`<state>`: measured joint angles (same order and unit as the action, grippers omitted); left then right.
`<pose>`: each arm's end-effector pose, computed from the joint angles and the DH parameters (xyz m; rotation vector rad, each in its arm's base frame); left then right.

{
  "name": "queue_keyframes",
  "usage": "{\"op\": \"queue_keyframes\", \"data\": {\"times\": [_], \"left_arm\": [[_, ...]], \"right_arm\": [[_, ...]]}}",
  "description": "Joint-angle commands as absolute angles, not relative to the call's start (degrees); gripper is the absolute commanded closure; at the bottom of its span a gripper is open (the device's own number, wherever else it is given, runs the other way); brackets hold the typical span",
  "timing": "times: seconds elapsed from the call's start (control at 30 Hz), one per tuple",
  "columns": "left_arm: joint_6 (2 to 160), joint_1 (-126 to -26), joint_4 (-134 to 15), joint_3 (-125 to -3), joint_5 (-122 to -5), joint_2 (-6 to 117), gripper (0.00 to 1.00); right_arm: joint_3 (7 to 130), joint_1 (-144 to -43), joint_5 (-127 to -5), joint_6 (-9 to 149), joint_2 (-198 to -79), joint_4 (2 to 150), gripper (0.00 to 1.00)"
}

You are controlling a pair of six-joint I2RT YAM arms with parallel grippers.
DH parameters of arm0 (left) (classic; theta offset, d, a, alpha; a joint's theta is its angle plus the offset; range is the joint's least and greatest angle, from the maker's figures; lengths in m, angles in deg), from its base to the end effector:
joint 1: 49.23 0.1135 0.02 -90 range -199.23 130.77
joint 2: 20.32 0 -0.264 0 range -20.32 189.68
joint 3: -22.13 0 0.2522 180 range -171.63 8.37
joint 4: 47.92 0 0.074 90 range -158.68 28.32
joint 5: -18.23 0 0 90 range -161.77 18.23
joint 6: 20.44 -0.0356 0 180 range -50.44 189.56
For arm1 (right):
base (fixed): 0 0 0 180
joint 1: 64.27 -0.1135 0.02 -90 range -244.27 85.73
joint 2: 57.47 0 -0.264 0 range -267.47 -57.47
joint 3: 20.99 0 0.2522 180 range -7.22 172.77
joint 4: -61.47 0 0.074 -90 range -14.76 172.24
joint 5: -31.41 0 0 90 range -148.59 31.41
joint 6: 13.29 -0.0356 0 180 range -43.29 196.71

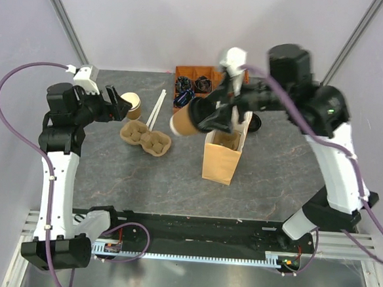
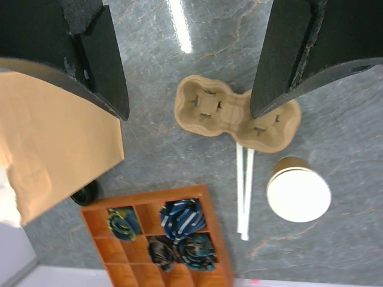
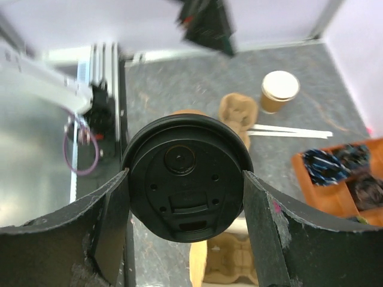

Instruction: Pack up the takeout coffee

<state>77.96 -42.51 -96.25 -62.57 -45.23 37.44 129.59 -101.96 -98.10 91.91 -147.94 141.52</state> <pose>0.2030 0.0079 0.4125 0.0533 1.9303 -0.4687 0.1786 0.1666 0.5615 -1.2634 1.4753 0.9210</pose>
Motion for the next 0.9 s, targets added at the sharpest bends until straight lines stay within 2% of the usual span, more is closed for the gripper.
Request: {"op": "queue_keyframes", "data": {"times": [0.0, 0.1, 0.3, 0.6, 0.87], "left_arm": [[80.5, -39.5, -95.1, -63.3, -44.5, 36.4, 0.11], [79.8, -38.9, -95.8, -64.1, -45.8, 36.6, 0.11], [78.5, -38.1, -97.4, -67.0, -46.6, 39.4, 0.11], [74.6, -37.3, -104.2, -72.8, -44.6, 45.8, 0.11], [73.6, -36.9, -104.8, -71.4, -41.8, 46.8, 0.11]], "right_arm": [[127.8, -117.4, -80.8, 100.3, -149.9, 143.1, 0.52], [123.2, -125.3, -73.0, 103.4, -151.6, 142.8, 0.53], [116.5, -130.5, -68.3, 105.4, -157.4, 139.7, 0.53], [108.7, -131.8, -66.0, 106.6, -168.7, 132.4, 0.54], [101.5, -131.7, -66.9, 105.4, -171.5, 124.9, 0.54]]}}
